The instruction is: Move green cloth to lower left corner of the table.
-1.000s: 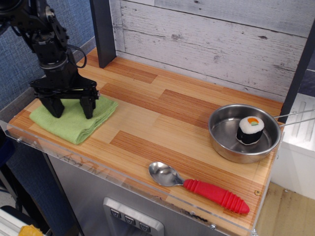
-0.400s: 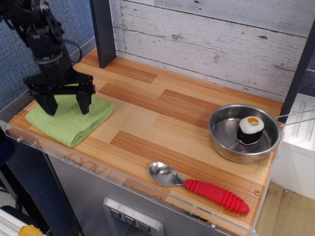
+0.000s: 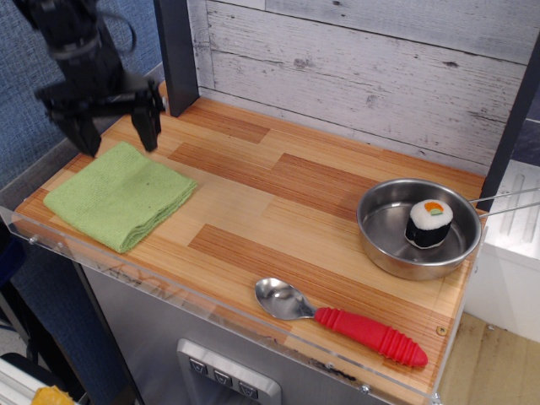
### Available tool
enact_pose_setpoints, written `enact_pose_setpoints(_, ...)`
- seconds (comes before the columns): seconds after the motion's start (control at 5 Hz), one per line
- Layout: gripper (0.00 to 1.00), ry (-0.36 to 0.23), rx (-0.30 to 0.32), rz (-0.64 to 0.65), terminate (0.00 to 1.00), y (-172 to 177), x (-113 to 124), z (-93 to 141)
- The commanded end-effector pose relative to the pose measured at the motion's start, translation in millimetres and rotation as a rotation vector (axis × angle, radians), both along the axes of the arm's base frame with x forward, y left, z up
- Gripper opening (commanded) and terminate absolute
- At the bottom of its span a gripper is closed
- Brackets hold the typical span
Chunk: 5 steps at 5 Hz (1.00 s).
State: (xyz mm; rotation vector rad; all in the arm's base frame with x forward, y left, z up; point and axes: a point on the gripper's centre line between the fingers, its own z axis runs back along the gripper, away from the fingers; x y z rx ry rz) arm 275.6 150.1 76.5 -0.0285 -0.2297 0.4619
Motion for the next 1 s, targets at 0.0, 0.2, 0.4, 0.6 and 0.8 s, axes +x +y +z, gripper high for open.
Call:
enact_pose_setpoints(0.0,1.00,-0.210,0.056,-0.044,0.00,-14.3,-10.3,98.2)
enact_pose_setpoints(0.2,1.00,-0.254,0.053,-0.025,0.00,-17.4,-24.7,135.7)
enact_pose_setpoints(0.4,1.00,-0.254,0.053,-0.025,0.00,-17.4,-24.7,135.7)
enact_pose_setpoints(0.6,1.00,-0.254,0.053,-0.025,0.00,-17.4,-24.7,135.7)
enact_pose_setpoints(0.8,1.00,-0.254,0.053,-0.025,1.00,-17.4,-24.7,135.7)
